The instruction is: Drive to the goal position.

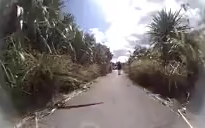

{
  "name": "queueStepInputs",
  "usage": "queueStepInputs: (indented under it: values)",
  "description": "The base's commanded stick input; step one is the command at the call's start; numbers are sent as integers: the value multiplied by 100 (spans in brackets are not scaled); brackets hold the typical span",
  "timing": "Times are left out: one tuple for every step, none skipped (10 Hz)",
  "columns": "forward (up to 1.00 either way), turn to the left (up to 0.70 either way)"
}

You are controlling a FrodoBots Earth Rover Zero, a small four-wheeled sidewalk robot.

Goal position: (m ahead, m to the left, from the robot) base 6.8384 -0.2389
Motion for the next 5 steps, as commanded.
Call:
queueStepInputs:
  values:
    - [70, 15]
    - [70, 15]
    - [70, 16]
    - [70, 16]
    - [70, 16]
